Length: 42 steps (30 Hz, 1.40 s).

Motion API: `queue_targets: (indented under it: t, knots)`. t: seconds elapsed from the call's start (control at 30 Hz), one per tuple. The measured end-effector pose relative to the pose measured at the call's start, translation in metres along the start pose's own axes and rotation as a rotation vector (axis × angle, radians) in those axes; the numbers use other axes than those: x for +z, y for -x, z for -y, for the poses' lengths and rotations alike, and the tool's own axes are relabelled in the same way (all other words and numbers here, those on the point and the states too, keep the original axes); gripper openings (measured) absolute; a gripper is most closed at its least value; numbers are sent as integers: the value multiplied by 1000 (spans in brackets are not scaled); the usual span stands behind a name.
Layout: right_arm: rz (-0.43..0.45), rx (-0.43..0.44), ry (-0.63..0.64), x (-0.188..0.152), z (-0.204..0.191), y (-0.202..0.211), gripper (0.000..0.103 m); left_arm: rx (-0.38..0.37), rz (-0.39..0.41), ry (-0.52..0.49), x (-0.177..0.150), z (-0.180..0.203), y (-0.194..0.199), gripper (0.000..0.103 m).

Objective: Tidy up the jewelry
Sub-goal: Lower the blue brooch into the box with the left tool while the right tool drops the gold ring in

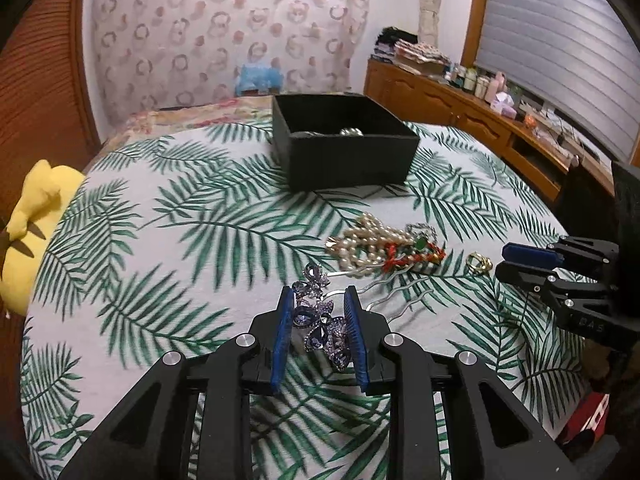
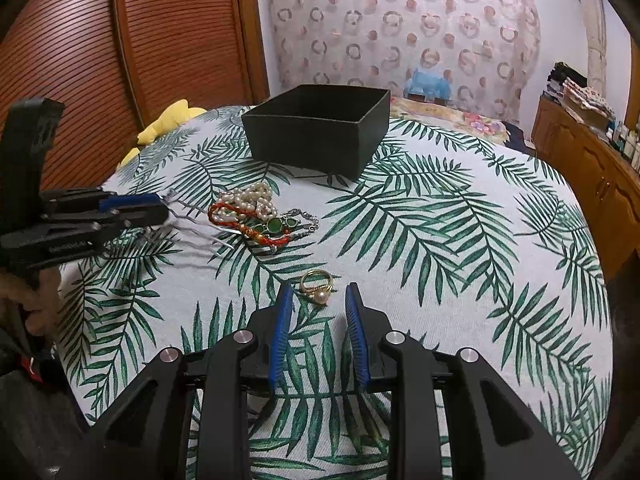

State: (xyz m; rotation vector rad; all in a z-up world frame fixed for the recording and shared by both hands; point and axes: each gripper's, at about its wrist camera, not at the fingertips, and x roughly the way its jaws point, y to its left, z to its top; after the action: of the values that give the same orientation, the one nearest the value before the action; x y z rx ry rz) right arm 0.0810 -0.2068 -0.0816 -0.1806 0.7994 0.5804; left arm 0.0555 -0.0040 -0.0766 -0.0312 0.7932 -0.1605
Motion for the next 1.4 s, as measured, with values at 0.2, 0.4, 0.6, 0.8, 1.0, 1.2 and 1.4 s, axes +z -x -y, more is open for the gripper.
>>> queue_targets:
  t: [0.2, 0.4, 0.6, 0.8, 1.0, 1.2, 1.4]
  knots:
    - [-42, -11, 51, 7, -5, -12, 30, 14, 30, 6, 2, -7, 11, 24]
    - [-78, -25, 102, 11, -11, -25, 30, 31, 58, 12, 4, -15, 21, 24]
    - [-81, -18, 118, 10, -13, -24, 22, 35, 81, 28, 9, -22, 28, 24]
    - [-45, -23, 119, 17, -12, -16, 22, 22, 108, 17, 20, -20, 31, 24]
    - [4, -11, 130, 40, -7, -9, 22, 8, 127, -8, 39, -12, 23, 24]
    - [44, 6, 131, 63, 0, -9, 22, -3, 139, -10, 59, -13, 13, 24]
    - [69, 23, 141, 86, 6, -13, 22, -6, 148, -20, 78, -13, 4, 24]
